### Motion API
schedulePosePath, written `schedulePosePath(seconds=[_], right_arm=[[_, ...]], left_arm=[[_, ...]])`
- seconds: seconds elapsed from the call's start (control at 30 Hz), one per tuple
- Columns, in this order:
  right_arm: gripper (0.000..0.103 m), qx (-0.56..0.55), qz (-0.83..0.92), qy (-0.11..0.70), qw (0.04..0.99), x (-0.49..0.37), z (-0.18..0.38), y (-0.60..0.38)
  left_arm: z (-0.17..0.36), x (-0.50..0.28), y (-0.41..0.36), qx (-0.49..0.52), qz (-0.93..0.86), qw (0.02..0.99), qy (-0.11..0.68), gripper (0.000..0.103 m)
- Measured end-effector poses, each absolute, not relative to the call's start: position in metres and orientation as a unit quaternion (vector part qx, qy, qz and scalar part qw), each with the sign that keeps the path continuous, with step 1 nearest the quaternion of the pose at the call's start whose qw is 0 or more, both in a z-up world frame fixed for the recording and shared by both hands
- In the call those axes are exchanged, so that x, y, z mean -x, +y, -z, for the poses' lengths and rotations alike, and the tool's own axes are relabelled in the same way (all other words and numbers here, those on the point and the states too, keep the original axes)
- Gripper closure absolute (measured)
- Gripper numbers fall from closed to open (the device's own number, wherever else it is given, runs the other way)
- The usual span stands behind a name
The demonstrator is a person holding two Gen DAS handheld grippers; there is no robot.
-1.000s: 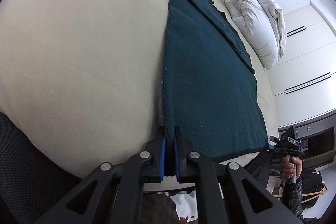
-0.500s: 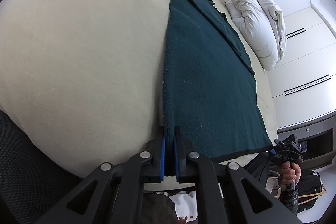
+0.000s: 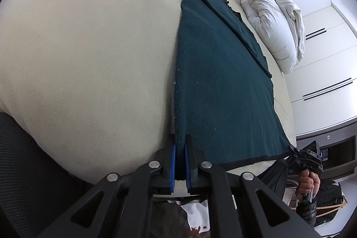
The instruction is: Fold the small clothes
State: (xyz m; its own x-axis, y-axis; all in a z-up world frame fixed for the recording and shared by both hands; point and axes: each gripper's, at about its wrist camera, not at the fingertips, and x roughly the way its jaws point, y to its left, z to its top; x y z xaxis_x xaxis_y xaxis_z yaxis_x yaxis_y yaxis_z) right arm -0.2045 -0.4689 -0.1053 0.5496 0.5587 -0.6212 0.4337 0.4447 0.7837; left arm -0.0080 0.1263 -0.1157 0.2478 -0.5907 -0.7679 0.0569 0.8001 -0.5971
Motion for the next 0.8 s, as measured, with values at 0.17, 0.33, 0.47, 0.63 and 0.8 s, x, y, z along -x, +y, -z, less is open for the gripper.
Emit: schedulePosePath(seconds=[0.17, 0.33, 0.47, 0.63, 0.8], right_arm=[[0.097, -0.513, -0.039, 0.471, 0.716, 0.202, 0.104, -0.462], [0.097, -0.51, -0.029, 0.47, 0.72, 0.207, 0.104, -0.468], [0.097, -0.506, -0.023, 0.468, 0.724, 0.209, 0.103, -0.468], [0.098, -0.499, -0.016, 0.458, 0.735, 0.211, 0.093, -0.465], [0.098, -0.494, -0.021, 0.447, 0.746, 0.211, 0.079, -0.464]], left_arm=[[0.117, 0.008, 0.13, 0.241, 0.215, 0.75, 0.577, 0.095], [0.113, 0.011, 0.125, 0.22, 0.212, 0.759, 0.575, 0.096], [0.107, 0.013, 0.12, 0.199, 0.206, 0.77, 0.57, 0.097], [0.1, 0.014, 0.13, 0.228, 0.214, 0.769, 0.558, 0.097], [0.086, 0.011, 0.138, 0.281, 0.237, 0.761, 0.535, 0.097]])
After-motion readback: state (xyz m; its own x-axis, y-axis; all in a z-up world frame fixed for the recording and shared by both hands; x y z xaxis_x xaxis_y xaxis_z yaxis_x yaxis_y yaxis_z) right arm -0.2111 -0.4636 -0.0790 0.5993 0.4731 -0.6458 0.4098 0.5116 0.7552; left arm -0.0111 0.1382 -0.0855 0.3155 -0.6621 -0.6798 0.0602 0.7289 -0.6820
